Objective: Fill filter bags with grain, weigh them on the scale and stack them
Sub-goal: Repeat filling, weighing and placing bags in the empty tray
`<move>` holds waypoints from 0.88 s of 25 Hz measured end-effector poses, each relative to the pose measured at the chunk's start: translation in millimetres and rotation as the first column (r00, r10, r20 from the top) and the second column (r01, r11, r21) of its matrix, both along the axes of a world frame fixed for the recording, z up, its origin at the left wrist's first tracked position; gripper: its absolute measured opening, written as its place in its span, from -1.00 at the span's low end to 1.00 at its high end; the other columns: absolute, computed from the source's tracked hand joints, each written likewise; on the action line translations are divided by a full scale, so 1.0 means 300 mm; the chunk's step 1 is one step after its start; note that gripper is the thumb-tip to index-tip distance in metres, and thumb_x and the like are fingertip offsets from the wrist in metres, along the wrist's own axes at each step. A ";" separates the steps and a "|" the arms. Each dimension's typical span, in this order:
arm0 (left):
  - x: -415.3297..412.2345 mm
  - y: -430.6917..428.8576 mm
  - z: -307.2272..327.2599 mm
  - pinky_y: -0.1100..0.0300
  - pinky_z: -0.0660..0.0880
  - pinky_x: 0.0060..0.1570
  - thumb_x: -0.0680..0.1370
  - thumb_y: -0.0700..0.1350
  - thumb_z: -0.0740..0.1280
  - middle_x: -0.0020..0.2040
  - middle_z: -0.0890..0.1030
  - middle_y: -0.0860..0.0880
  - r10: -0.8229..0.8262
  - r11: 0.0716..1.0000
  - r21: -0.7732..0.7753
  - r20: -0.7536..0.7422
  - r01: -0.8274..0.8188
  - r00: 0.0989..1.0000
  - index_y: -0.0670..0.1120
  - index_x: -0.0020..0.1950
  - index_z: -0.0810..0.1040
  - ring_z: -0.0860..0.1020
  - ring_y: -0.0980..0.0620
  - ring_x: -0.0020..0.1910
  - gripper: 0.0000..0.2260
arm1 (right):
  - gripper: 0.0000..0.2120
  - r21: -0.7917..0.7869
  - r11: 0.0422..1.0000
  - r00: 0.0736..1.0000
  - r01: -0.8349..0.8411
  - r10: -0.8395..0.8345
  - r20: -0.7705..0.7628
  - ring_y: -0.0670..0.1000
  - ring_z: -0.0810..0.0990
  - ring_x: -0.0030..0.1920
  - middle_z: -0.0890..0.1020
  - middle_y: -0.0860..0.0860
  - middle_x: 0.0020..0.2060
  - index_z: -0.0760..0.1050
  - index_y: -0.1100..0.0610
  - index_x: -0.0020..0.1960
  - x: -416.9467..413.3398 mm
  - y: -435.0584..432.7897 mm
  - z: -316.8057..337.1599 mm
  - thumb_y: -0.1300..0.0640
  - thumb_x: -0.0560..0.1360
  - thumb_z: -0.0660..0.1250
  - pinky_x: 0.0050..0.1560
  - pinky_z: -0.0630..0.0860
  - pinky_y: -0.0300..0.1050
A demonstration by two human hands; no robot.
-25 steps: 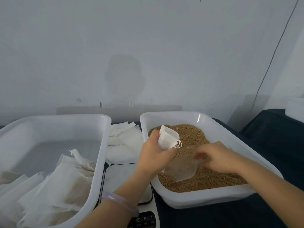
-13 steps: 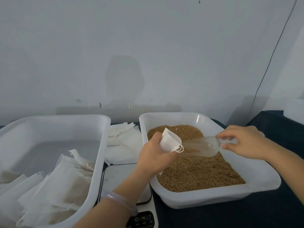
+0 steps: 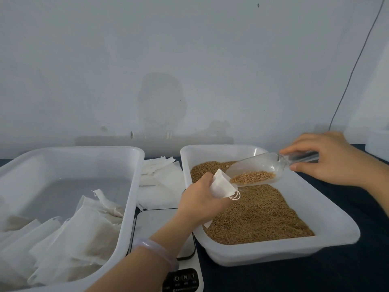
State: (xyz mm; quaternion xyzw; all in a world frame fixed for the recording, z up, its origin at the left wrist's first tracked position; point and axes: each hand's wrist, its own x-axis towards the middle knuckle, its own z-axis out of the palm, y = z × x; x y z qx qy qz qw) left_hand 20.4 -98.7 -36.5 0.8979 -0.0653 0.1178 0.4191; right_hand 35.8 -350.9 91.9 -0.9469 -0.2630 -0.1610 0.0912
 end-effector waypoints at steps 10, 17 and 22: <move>-0.001 -0.004 -0.001 0.12 0.37 -0.23 0.24 0.33 0.27 -0.30 0.45 0.12 0.004 0.999 0.051 -0.001 -0.003 1.000 0.05 -0.24 0.23 0.50 0.00 -0.21 -0.59 | -0.69 -0.091 0.996 0.996 0.004 0.005 0.091 -0.20 0.43 -0.01 0.47 -0.36 -0.07 0.46 -0.34 0.00 -0.012 0.052 0.021 0.03 0.41 0.44 0.23 -0.03 -0.23; -0.001 -0.001 -0.002 0.11 0.40 -0.24 0.26 0.33 0.31 -0.29 0.46 0.11 -0.022 0.999 0.031 -0.002 0.022 1.000 0.06 -0.23 0.24 0.50 0.03 -0.24 -0.58 | -0.63 -0.090 0.996 0.998 -0.003 0.009 0.058 -0.16 0.44 0.01 0.48 -0.33 -0.06 0.41 -0.38 -0.05 -0.021 0.050 0.008 0.05 0.39 0.47 0.15 -0.03 -0.30; -0.002 -0.005 -0.005 0.11 0.40 -0.23 0.21 0.37 0.26 -0.30 0.47 0.11 0.004 1.000 0.025 -0.011 -0.004 1.000 0.05 -0.23 0.24 0.52 0.04 -0.24 -0.55 | -0.62 -0.065 0.998 0.998 0.002 0.002 0.057 -0.15 0.45 -0.01 0.47 -0.36 -0.08 0.43 -0.37 -0.05 -0.011 0.050 -0.012 0.08 0.38 0.47 0.13 0.02 -0.29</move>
